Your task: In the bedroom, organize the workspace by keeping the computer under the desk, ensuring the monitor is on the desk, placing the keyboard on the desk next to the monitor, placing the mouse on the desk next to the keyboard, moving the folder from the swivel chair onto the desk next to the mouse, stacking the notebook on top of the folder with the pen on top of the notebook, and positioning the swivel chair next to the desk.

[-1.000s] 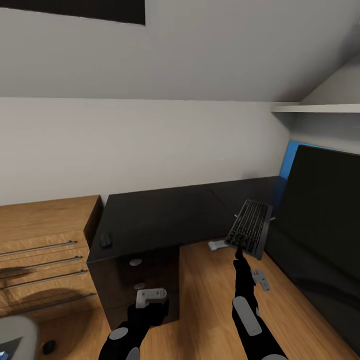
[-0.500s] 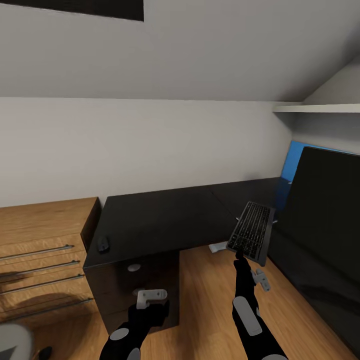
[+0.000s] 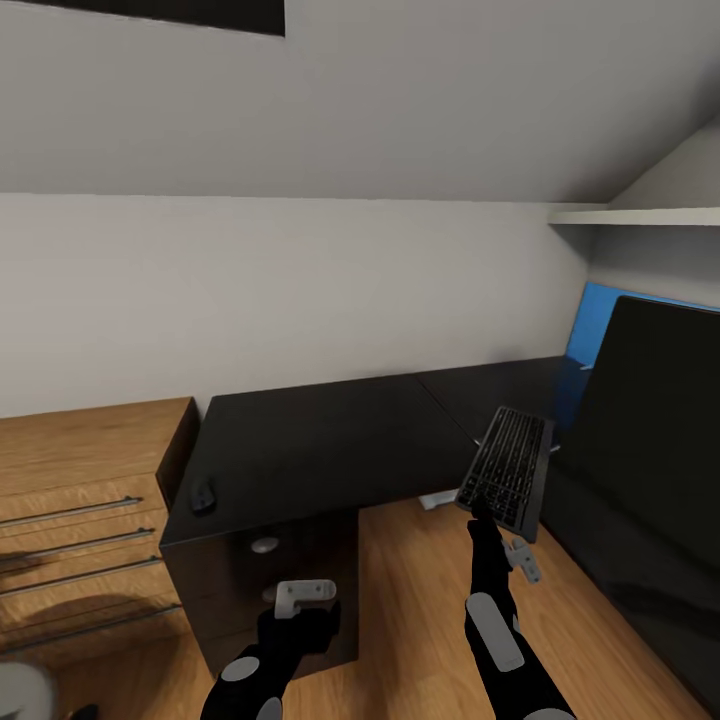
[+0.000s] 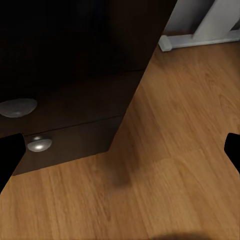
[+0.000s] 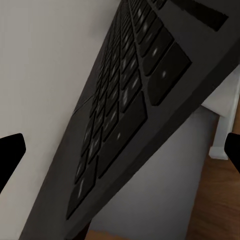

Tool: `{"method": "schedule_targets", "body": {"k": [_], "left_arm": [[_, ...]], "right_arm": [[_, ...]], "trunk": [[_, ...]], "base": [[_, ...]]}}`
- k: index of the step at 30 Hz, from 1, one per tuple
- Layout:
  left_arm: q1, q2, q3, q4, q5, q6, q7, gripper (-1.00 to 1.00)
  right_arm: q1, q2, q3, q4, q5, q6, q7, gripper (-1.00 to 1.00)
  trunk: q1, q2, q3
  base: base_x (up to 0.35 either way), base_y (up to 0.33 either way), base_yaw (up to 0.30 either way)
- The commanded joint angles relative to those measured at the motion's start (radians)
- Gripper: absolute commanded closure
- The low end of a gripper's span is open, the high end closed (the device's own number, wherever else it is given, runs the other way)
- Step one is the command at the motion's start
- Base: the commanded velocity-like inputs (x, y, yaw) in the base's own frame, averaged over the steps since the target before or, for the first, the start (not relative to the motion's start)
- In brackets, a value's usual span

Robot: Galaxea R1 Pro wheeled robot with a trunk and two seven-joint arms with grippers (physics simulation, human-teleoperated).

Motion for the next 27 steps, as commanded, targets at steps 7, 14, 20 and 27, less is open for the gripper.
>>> {"method": "schedule_targets", "body": {"k": [7, 14, 20, 27], "left_arm": [[-0.001, 0.0, -0.001, -0.001, 0.011, 0.003, 0.009, -1.0], [-0.001, 0.002, -0.001, -0.001, 0.011, 0.002, 0.01, -1.0], [-0.001, 0.001, -0.001, -0.001, 0.012, 0.003, 0.011, -1.0], [-0.001, 0.001, -0.001, -0.001, 0.012, 0.003, 0.011, -1.0]], "right_arm": [[-0.001, 0.001, -0.003, 0.0, -0.011, -0.001, 0.01, -1.0], [-0.001, 0.001, -0.003, 0.0, -0.012, -0.001, 0.009, -1.0], [-0.001, 0.001, -0.002, 0.0, -0.011, -0.001, 0.009, -1.0], [-0.001, 0.001, -0.003, 0.0, -0.01, -0.002, 0.008, 1.0]], "trunk": [[0.0, 0.0, -0.001], [0.0, 0.0, -0.001], [0.0, 0.0, -0.001], [0.0, 0.0, -0.001]], "base": [[0.021, 0.0, 0.0], [0.11, 0.0, 0.0], [0.082, 0.0, 0.0], [0.01, 0.0, 0.0]]}}
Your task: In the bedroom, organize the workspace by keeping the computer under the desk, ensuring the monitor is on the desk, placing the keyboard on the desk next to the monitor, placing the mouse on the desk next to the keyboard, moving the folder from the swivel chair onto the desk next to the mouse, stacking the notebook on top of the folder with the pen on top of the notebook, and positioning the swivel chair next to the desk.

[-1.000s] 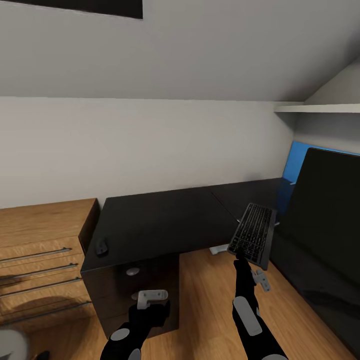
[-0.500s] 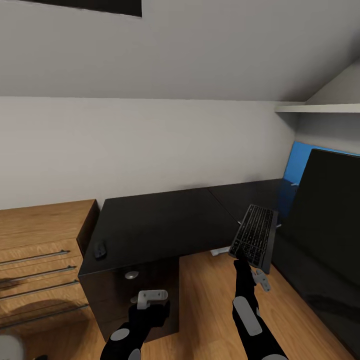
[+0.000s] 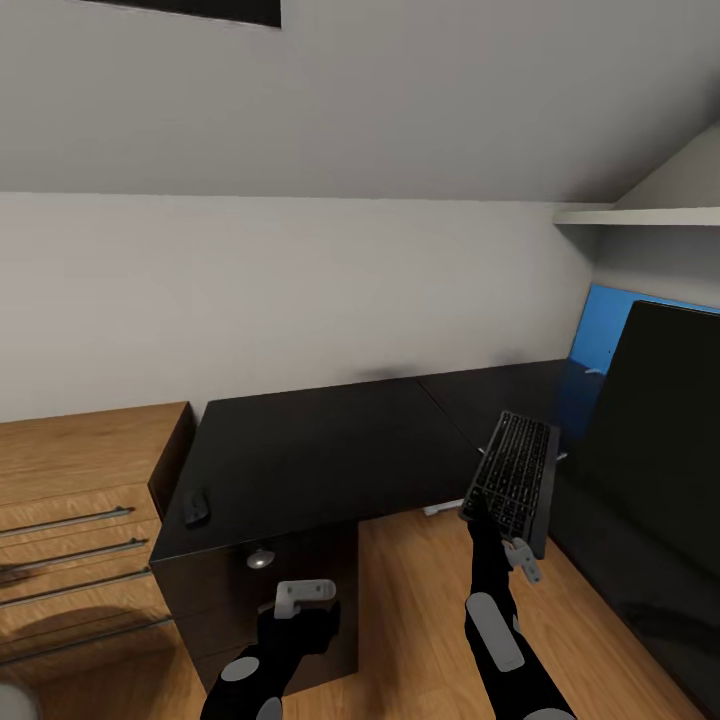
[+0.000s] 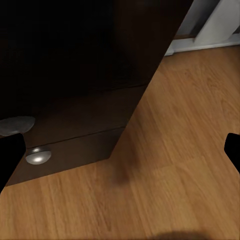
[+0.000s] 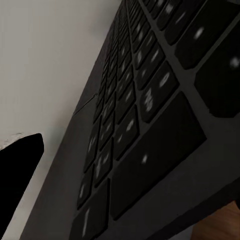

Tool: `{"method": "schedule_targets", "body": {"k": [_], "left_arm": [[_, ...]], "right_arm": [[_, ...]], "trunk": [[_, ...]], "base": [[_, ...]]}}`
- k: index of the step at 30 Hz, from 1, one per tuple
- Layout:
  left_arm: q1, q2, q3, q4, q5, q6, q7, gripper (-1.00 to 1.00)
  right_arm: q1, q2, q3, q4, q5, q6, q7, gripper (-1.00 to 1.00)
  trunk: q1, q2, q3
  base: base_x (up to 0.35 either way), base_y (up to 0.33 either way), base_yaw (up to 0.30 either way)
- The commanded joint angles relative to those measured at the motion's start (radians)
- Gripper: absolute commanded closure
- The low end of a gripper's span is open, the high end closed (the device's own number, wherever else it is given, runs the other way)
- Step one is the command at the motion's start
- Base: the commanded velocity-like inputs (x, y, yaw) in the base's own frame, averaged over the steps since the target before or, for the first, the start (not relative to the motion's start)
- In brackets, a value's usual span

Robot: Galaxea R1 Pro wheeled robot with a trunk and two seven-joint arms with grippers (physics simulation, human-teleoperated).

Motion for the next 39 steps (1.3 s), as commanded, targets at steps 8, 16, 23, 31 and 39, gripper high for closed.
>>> {"method": "schedule_targets", "body": {"k": [8, 16, 23, 31, 39], "left_arm": [[-0.001, 0.0, -0.001, -0.001, 0.012, 0.002, 0.01, -1.0], [-0.001, 0.0, -0.001, -0.001, 0.011, 0.002, 0.01, -1.0], [-0.001, -0.001, -0.001, -0.001, 0.011, 0.002, 0.01, -1.0], [-0.001, -0.001, -0.001, 0.007, 0.012, 0.002, 0.01, -1.0], [-0.001, -0.001, -0.001, 0.008, 0.012, 0.002, 0.01, -1.0]], "right_arm": [[-0.001, 0.001, -0.002, 0.0, -0.008, -0.001, 0.009, 1.0], [-0.001, 0.001, 0.002, -0.023, -0.01, 0.0, 0.012, 1.0], [-0.001, 0.001, 0.006, -0.061, -0.007, 0.049, 0.024, 1.0], [0.008, 0.001, 0.007, -0.069, -0.007, 0.203, 0.116, 1.0], [0.016, 0.001, 0.006, -0.108, -0.008, 0.571, 0.162, 1.0]], "trunk": [[0.0, -0.001, -0.001], [-0.015, 0.027, 0.012], [-0.042, 0.076, 0.033], [-0.046, 0.083, 0.037], [-0.046, 0.083, 0.037]], "base": [[0.0, 0.0, 0.0], [0.0, 0.0, 0.0], [0.0, 0.0, 0.0], [0.0, 0.0, 0.0], [0.0, 0.0, 0.0]]}}
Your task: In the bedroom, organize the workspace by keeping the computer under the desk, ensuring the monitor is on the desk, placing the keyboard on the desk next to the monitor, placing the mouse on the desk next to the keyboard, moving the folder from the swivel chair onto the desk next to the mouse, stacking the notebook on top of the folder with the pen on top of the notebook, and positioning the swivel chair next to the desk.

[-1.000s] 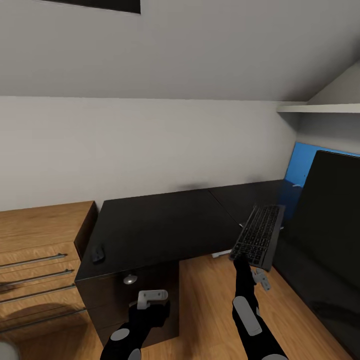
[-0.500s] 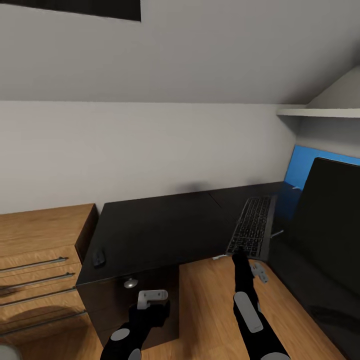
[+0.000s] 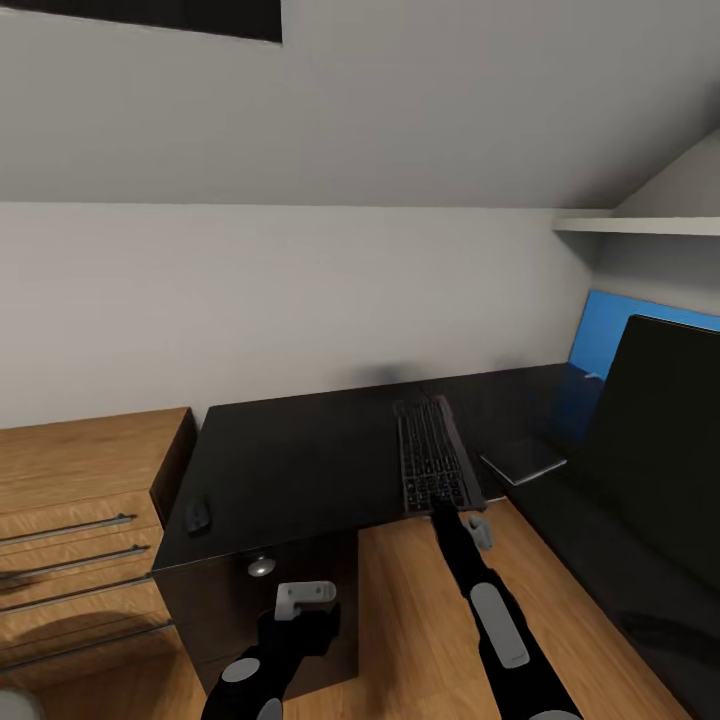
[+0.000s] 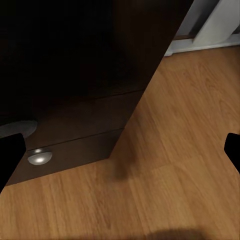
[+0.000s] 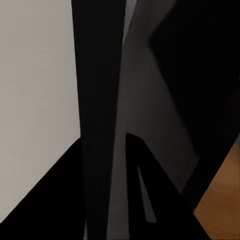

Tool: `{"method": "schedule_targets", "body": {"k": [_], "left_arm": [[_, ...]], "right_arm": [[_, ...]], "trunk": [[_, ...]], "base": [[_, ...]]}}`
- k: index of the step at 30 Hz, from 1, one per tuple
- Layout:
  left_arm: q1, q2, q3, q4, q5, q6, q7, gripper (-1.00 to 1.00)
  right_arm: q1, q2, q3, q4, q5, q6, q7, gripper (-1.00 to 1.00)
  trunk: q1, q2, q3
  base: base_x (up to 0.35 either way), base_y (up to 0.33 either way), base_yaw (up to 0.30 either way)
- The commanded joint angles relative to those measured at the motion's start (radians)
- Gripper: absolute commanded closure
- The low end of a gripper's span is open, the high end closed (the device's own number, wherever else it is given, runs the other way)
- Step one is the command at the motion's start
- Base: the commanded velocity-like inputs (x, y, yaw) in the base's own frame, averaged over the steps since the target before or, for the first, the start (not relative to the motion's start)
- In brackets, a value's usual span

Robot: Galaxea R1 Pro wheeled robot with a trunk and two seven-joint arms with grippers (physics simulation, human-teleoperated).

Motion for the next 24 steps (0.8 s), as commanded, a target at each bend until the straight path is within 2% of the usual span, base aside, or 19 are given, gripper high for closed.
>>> {"method": "schedule_targets", "body": {"k": [1, 5, 7, 11, 24], "left_arm": [[-0.001, 0.0, -0.001, -0.001, 0.01, 0.002, 0.01, -1.0], [-0.001, 0.0, -0.001, 0.001, 0.01, 0.002, 0.01, -1.0], [-0.001, 0.0, -0.001, 0.002, 0.01, 0.002, 0.01, -1.0], [-0.001, 0.0, -0.001, 0.002, 0.009, 0.002, 0.01, -1.0], [-0.001, 0.002, -0.001, 0.002, 0.01, 0.001, 0.01, -1.0]], "right_arm": [[-0.001, 0.001, -0.007, -0.001, -0.015, 0.027, 0.015, 1.0], [0.0, -0.005, -0.005, -0.004, -0.013, 0.181, 0.069, 1.0], [0.0, -0.007, -0.004, -0.005, -0.013, 0.227, 0.089, 1.0], [0.0, -0.008, 0.005, -0.004, -0.014, 0.254, 0.103, 1.0], [0.001, -0.004, 0.009, 0.001, -0.016, 0.252, 0.108, 1.0]], "trunk": [[0.0, -0.001, -0.001], [0.0, -0.001, -0.001], [0.0, -0.001, -0.001], [0.0, -0.001, -0.001], [0.0, -0.001, -0.001]], "base": [[0.0, 0.0, 0.0], [0.0, 0.0, 0.0], [0.0, 0.0, 0.0], [0.0, 0.0, 0.0], [0.0, 0.0, 0.0]]}}
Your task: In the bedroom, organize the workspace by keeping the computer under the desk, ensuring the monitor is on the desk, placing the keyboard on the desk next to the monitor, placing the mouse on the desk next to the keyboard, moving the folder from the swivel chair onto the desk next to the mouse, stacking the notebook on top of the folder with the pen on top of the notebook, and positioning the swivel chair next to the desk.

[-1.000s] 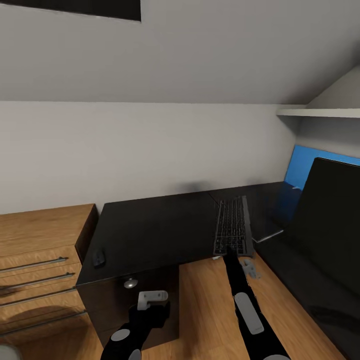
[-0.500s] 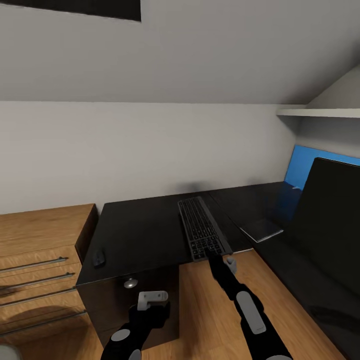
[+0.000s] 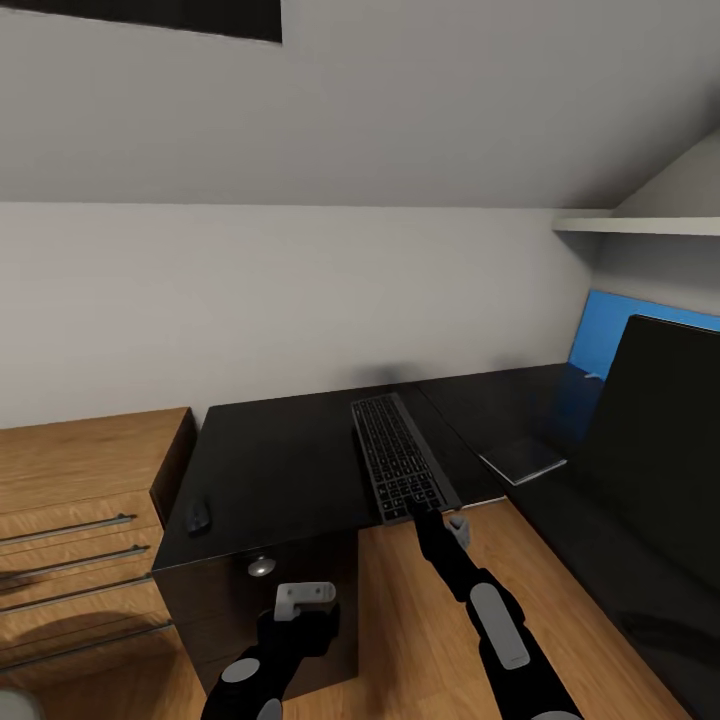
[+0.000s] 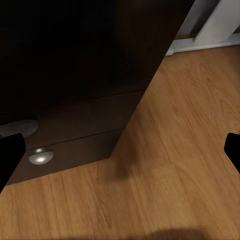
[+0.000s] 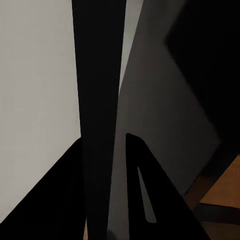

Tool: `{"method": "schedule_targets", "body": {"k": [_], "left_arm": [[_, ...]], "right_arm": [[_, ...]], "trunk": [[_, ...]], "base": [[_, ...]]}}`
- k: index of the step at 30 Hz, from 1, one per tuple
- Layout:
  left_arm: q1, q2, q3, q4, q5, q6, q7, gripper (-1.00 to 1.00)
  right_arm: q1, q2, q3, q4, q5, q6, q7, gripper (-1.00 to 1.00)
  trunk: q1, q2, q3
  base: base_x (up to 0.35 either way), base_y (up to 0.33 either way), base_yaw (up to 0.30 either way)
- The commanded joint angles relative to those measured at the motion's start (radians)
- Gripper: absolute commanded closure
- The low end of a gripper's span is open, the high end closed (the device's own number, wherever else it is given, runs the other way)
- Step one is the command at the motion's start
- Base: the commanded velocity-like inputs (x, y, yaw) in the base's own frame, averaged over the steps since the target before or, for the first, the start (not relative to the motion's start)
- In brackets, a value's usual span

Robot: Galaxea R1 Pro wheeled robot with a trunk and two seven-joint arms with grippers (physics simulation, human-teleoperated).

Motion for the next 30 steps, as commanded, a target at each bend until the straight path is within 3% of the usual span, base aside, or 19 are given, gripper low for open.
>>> {"method": "schedule_targets", "body": {"k": [1, 7, 24, 30], "left_arm": [[-0.001, 0.0, -0.001, -0.001, 0.01, 0.003, 0.01, -1.0], [-0.001, -0.001, -0.002, -0.001, 0.01, 0.002, 0.01, -1.0], [-0.001, -0.001, -0.002, -0.001, 0.011, 0.003, 0.01, -1.0], [-0.001, -0.001, -0.002, -0.001, 0.012, 0.004, 0.01, -1.0]], "right_arm": [[-0.001, 0.001, -0.004, 0.0, -0.009, 0.01, 0.004, 1.0], [-0.001, 0.003, -0.003, 0.003, -0.009, 0.004, -0.006, 1.0], [0.0, 0.005, -0.002, 0.005, -0.009, 0.005, -0.031, 1.0], [0.0, 0.005, -0.002, 0.004, -0.009, 0.005, -0.031, 1.0]], "trunk": [[0.0, -0.001, -0.001], [0.0, -0.001, -0.001], [0.0, -0.001, 0.007], [0.0, -0.001, 0.01]], "base": [[0.0, 0.0, 0.0], [0.0, 0.0, 0.014], [-0.003, 0.0, 0.224], [-0.187, 0.0, 0.231]]}}
